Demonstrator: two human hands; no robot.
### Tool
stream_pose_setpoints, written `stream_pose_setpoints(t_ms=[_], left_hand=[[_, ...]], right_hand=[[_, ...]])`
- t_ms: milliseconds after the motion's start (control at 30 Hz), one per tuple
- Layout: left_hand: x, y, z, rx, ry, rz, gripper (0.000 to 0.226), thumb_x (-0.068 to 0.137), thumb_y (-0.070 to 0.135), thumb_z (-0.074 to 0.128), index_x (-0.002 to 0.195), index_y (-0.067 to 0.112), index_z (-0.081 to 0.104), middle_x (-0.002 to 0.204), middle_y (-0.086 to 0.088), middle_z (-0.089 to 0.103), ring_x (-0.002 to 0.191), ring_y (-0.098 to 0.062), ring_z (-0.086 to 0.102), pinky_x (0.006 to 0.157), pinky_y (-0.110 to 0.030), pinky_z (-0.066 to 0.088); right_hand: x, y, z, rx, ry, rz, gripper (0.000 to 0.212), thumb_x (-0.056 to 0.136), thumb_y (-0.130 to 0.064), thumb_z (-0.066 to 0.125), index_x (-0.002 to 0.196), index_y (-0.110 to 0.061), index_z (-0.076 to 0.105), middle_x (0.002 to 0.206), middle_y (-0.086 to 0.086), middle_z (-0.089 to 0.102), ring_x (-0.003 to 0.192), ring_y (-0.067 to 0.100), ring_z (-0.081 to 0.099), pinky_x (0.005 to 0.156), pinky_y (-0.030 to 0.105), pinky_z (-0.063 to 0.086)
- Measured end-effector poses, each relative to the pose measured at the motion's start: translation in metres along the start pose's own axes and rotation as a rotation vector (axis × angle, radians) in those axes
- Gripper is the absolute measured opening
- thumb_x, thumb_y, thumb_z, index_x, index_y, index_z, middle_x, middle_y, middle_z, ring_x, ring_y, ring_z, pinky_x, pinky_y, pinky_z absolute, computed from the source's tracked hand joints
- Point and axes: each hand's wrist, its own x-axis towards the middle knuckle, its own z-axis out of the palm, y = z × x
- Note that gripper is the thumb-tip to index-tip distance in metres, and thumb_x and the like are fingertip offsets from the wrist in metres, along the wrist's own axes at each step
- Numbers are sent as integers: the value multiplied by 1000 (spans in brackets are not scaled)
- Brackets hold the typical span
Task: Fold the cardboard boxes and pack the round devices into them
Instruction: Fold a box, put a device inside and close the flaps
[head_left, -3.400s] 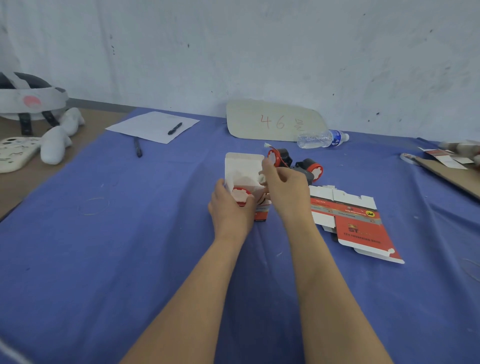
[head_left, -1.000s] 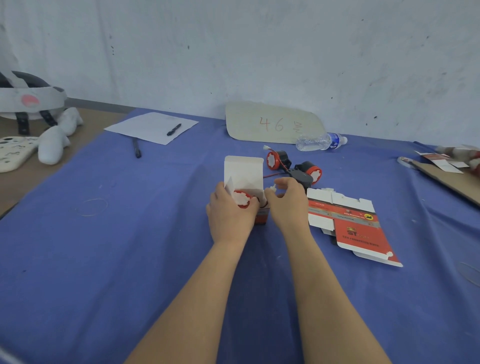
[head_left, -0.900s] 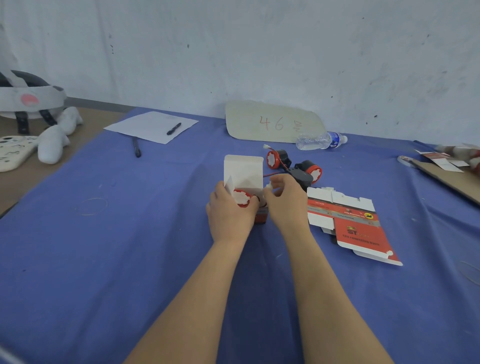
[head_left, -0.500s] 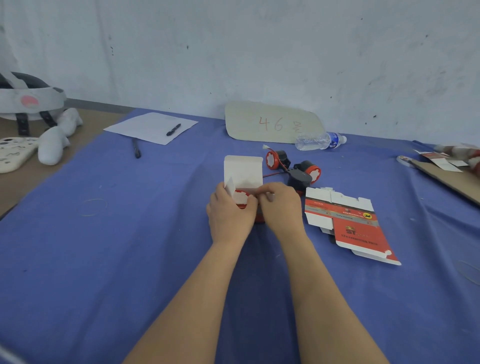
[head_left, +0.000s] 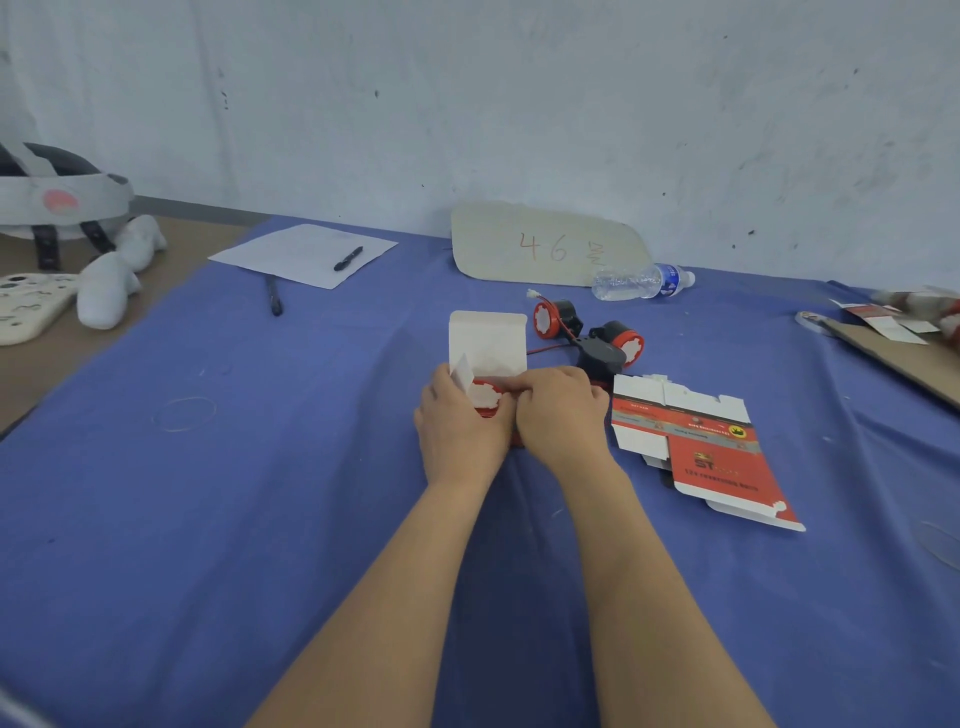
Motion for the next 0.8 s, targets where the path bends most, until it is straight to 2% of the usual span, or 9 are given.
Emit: stream_pose_setpoints(t_ms=[133,333,433,500,567,633,667,700,800], left_hand=[[0,-1,1,9,-6,-4,70,82,35,69,139,11,35,135,-7,47,124,-28,41,102,-44,40],[1,-1,1,17,-14,-16,69,83,34,67,139,12,35,134,-7,46,124,-28,42,102,-42,40],[3,1,0,-53,-46,-19,46,91,28,54,134,13,44,129,-7,50,121,-28,44,102,-44,40],[4,5,-2,-199,-74,-71,31,96,27,40,118,10,53,120,-8,55,117,-29,48,102,-47,39],[5,9,-5,-407,-129,-157,40,100,34,29,111,8,57,116,-9,60,115,-29,51,104,-48,39],[5,10,-7,-531,-199,-214,53,100,50,24,117,16,61,119,-5,63,118,-23,53,106,-44,39],[6,9,-8,-557,-209,-233,57,99,54,22,121,20,62,122,-4,63,120,-21,53,107,-41,39],[7,8,-8,-565,-204,-250,57,99,55,21,122,22,61,123,-3,63,120,-20,53,107,-39,39],[9,10,-8,-459,-148,-233,42,102,36,26,118,13,57,122,-9,60,120,-28,50,107,-46,37]], right_hand=[[2,1,4,-6,15,109,35,93,-12,37,119,-13,61,133,5,38,122,26,30,98,36,27],[1,7,5,150,-20,157,36,96,-15,36,116,-19,66,147,4,22,130,27,23,104,37,27],[-2,7,5,333,44,120,42,95,-5,37,114,-22,70,147,5,20,126,25,30,98,26,31],[-5,6,7,450,169,60,41,92,4,41,115,-17,69,144,5,25,116,16,41,85,9,34],[-7,5,7,547,284,23,50,90,8,44,129,-20,58,143,3,30,111,12,45,75,-4,31],[-6,5,9,638,343,2,63,90,6,47,143,-26,39,146,1,35,118,8,43,86,-3,33],[-6,5,11,686,347,13,65,91,2,49,146,-28,32,142,3,44,119,10,47,91,6,40],[-6,5,12,719,335,38,64,93,-3,51,147,-29,30,128,3,56,112,14,54,85,15,47],[-5,4,17,689,231,59,33,96,-26,55,129,-20,52,91,-10,62,90,11,61,63,8,42]])
